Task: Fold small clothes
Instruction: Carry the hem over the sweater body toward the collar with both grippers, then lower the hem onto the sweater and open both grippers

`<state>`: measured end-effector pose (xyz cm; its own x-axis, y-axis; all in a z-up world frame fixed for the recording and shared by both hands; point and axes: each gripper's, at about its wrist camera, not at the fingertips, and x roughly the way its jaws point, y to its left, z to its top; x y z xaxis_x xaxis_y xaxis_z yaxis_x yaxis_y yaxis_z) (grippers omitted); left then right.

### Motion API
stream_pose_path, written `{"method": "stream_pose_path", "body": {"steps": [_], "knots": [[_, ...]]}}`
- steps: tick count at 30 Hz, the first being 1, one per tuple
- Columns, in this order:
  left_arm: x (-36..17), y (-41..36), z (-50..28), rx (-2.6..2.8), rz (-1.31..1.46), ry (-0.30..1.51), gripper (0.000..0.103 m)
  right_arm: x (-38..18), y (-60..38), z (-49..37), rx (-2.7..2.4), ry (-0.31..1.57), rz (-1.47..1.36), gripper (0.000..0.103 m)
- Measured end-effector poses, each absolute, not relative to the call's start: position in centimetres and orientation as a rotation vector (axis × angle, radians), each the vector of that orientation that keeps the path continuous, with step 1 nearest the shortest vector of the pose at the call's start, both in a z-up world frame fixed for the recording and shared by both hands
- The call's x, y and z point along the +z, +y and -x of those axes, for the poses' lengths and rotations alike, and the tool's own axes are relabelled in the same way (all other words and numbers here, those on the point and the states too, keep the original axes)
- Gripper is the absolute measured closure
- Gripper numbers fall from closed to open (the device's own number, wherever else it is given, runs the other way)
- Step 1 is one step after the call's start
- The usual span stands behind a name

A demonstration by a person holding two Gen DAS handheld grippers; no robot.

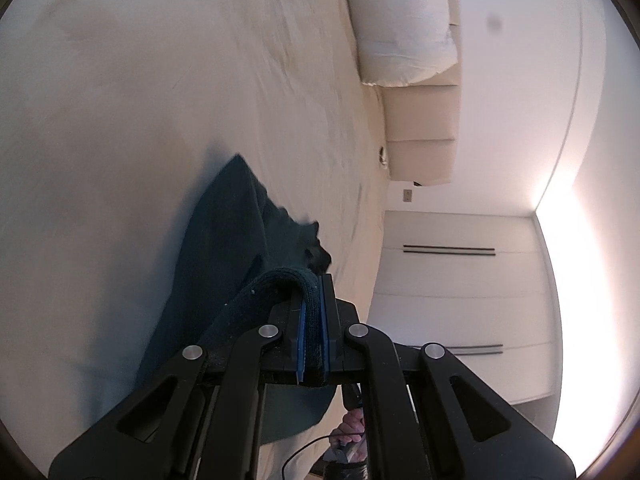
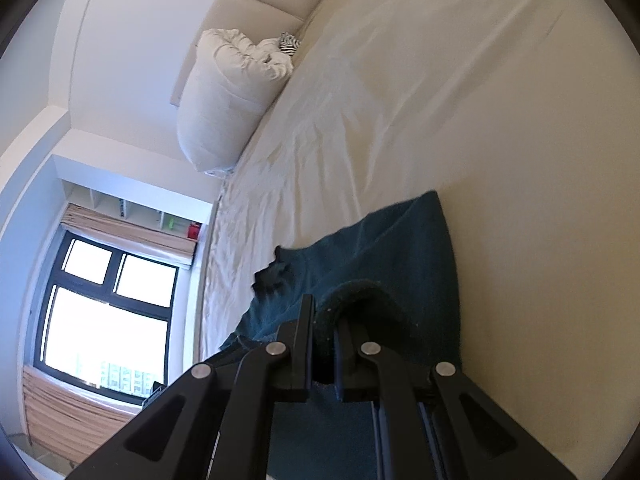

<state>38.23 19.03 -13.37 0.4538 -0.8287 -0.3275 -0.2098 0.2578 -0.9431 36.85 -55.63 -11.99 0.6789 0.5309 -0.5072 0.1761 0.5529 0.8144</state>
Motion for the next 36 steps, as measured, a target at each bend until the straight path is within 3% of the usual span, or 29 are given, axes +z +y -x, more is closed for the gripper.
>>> {"method": "stream_pose_path", "body": {"steps": [13, 16, 18, 19, 20, 22, 25, 30, 36], "knots": [[-19.2, 17.3, -44.8, -0.426, 1.268, 1.129, 0.097, -15.0, -57.0, -42.2, 0.139, 0.859, -0.994, 0.093], [-19.4, 17.5, -45.4, -0.448, 1.263, 1.137, 0.093, -15.8, -57.6, -42.3, 0.119, 0.848, -1.027, 0.08], [-19.2, 17.8, -45.6, -0.462, 1.288, 1.113, 0.085, -15.7, -58.0, -42.2, 0.12, 0.823, -1.044, 0.063], [-18.9, 18.6, -45.6, -0.456, 1.294, 1.084, 0.071, -15.6, -58.2, -41.9, 0.117, 0.801, -1.052, 0.059], [-18.6, 19.4, -45.5, -0.433, 1.295, 1.048, 0.043, -15.3, -58.4, -41.6, 0.111, 0.784, -1.058, 0.053], [-18.0, 21.3, -45.1, -0.373, 1.342, 0.973, 0.027, -14.7, -58.8, -41.0, 0.057, 0.769, -1.043, 0.037], [-16.6, 22.3, -44.6, -0.316, 1.28, 0.963, 0.027, -13.0, -59.0, -39.9, 0.014, 0.737, -0.984, 0.031], [-12.5, 18.2, -43.4, -0.366, 0.949, 0.955, 0.027, -10.1, -55.2, -38.5, 0.059, 0.76, -0.754, 0.031], [-11.9, 14.6, -39.4, -0.425, 0.721, 0.951, 0.027, -9.6, -51.9, -35.5, 0.071, 0.819, -0.55, 0.034]]}}
